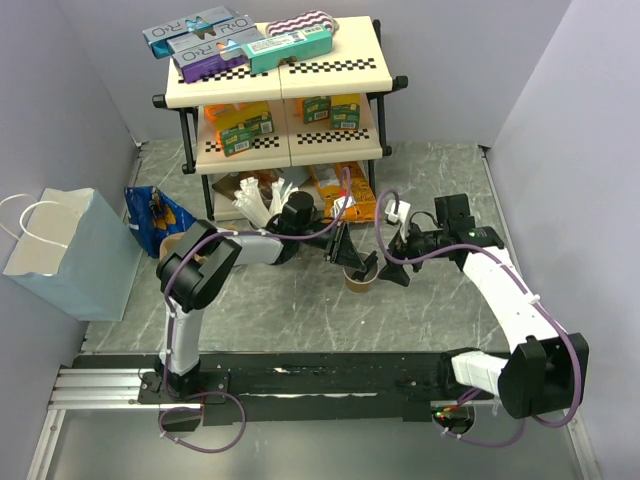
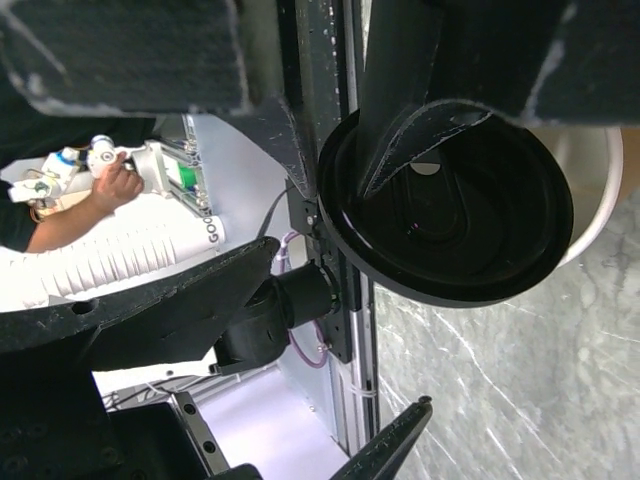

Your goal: Pack the takeout coffee

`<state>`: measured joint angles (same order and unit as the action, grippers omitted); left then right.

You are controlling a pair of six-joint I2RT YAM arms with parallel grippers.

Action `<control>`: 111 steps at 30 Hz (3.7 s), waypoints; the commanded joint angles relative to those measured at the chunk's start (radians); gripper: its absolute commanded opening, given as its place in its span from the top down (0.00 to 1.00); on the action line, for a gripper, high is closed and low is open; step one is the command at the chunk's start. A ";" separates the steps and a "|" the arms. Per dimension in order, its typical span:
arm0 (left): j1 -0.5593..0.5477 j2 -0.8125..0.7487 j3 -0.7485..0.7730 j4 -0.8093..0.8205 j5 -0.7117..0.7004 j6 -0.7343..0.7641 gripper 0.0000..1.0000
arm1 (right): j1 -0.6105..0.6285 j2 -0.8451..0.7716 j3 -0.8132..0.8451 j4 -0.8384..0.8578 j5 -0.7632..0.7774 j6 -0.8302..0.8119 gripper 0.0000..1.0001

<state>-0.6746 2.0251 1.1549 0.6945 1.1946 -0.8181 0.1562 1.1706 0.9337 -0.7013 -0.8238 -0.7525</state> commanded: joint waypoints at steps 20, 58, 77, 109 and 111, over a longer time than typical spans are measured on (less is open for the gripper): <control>0.020 -0.118 0.035 -0.179 -0.058 0.186 0.76 | 0.095 0.014 0.039 0.016 0.040 -0.212 0.07; 0.142 -0.543 -0.011 -0.891 -0.158 0.645 0.63 | 0.381 0.064 0.020 -0.096 0.387 -0.867 0.58; 0.168 -0.545 0.061 -0.987 -0.159 0.744 0.62 | 0.388 0.017 0.154 -0.201 0.298 -0.673 0.96; -0.066 -0.622 -0.004 -0.903 -0.661 1.047 0.55 | -0.144 0.250 -0.271 1.294 -0.617 1.708 0.94; -0.072 -0.615 0.003 -0.900 -0.650 1.048 0.55 | -0.149 0.268 -0.247 1.248 -0.617 1.684 0.95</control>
<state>-0.7372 1.4063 1.1397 -0.2783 0.5632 0.2237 0.0185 1.4246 0.6506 0.3519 -1.4055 0.7971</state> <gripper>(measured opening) 0.452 0.187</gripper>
